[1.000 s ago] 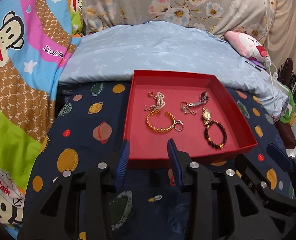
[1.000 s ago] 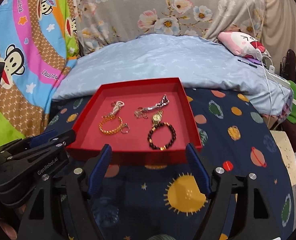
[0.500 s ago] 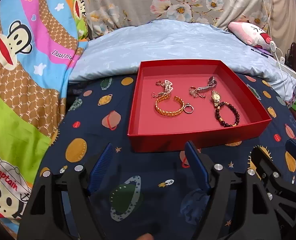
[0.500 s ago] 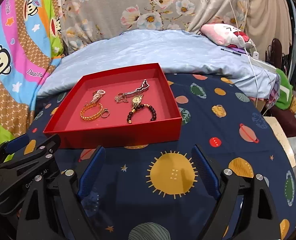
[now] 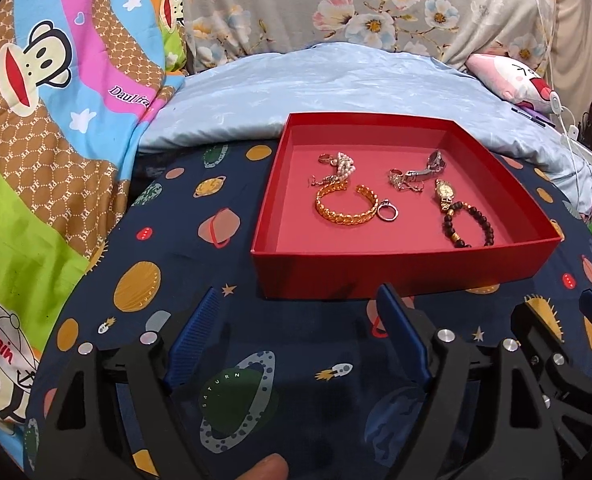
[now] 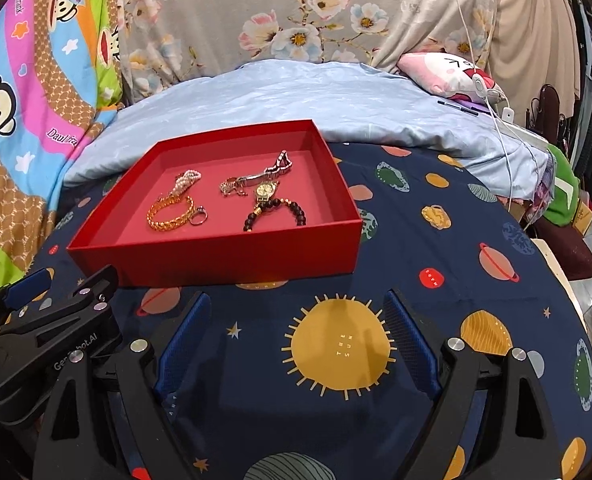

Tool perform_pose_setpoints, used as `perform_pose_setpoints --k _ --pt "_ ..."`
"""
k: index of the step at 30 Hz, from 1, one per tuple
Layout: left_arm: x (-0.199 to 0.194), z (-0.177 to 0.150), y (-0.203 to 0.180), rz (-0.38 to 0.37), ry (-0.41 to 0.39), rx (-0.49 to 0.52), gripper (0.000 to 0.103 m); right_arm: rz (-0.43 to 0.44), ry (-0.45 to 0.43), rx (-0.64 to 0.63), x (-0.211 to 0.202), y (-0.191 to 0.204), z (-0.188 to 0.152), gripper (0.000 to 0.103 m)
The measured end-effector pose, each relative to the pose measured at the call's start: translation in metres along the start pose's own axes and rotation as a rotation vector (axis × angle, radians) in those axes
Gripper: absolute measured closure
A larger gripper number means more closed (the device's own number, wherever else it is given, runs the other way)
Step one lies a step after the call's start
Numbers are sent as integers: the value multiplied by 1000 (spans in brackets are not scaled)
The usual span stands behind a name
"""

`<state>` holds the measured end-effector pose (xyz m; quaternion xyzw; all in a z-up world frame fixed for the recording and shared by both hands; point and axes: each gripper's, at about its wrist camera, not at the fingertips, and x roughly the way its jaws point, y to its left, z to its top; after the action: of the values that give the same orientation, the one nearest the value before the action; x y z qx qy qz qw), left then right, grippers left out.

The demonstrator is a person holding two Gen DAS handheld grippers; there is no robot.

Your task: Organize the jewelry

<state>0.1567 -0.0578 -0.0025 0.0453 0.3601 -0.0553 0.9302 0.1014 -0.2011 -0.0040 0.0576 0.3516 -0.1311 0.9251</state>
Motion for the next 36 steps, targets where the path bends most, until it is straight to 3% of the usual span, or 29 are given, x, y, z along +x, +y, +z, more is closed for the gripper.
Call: perform_pose_setpoints --k 17,26,36 --pt "2 -6 3 -1 -19 -28 25 -9 -3 -8 0 2 -2 17" --pt "-10 -7 2 40 -83 -26 25 -17 -43 -10 -8 3 -2 17" --pt "-9 -7 3 31 -79 -25 25 -11 -38 -5 -8 1 -3 17"
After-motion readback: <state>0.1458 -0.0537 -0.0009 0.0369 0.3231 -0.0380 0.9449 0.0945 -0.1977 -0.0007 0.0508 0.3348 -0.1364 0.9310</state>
